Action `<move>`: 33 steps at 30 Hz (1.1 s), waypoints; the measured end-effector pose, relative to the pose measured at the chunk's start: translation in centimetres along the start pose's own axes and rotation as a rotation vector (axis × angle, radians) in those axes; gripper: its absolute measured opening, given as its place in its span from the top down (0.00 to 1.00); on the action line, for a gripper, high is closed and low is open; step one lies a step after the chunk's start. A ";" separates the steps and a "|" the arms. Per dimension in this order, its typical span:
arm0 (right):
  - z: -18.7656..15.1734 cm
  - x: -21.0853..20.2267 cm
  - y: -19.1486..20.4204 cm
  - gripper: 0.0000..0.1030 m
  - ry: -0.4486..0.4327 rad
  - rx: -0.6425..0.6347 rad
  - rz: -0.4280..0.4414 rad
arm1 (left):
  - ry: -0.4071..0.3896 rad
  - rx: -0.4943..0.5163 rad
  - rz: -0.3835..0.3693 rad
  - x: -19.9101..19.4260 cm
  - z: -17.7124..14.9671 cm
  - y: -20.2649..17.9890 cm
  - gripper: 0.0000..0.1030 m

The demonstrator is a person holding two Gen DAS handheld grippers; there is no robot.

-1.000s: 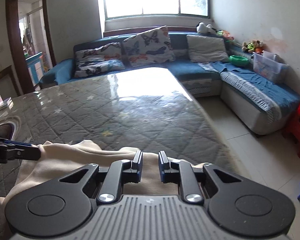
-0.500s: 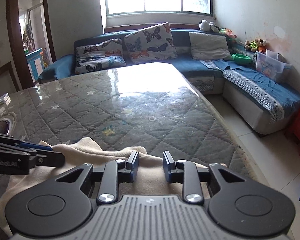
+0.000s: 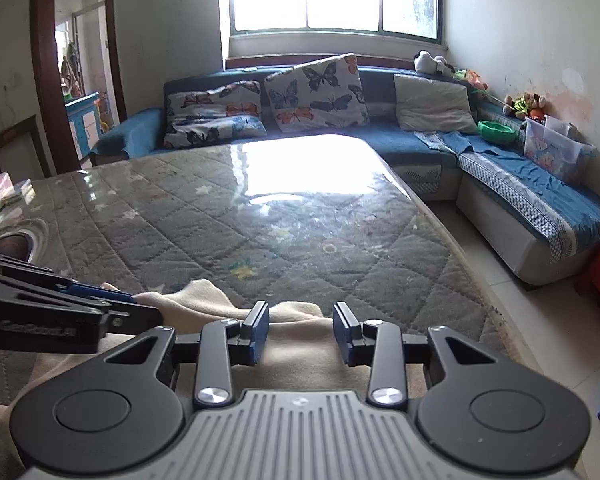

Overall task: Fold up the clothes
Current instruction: 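Lower the sweatshirt onto the mattress with both grippers and release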

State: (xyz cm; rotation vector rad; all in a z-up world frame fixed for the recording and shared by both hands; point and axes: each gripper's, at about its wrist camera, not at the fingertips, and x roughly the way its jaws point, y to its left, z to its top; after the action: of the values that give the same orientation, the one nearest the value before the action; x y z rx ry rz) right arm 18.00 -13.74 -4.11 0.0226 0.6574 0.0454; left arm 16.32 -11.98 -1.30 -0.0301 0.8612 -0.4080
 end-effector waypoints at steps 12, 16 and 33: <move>-1.5 -1.5 2.4 0.66 -0.011 -0.093 0.006 | -0.009 0.006 0.006 -0.1 -0.1 0.0 0.69; -2.5 -1.8 2.7 0.66 0.017 -0.112 0.019 | -0.014 0.023 0.014 -0.3 -0.4 -0.3 0.69; -6.3 -7.8 0.3 0.65 0.032 -0.088 0.003 | -0.045 0.085 0.004 -3.0 -2.0 -0.3 0.69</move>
State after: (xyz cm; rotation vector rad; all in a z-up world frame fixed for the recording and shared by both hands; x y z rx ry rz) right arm 7.95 -13.80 -4.32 -0.0618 0.6871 0.0779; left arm 12.96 -10.87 -0.36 0.0406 0.7988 -0.4383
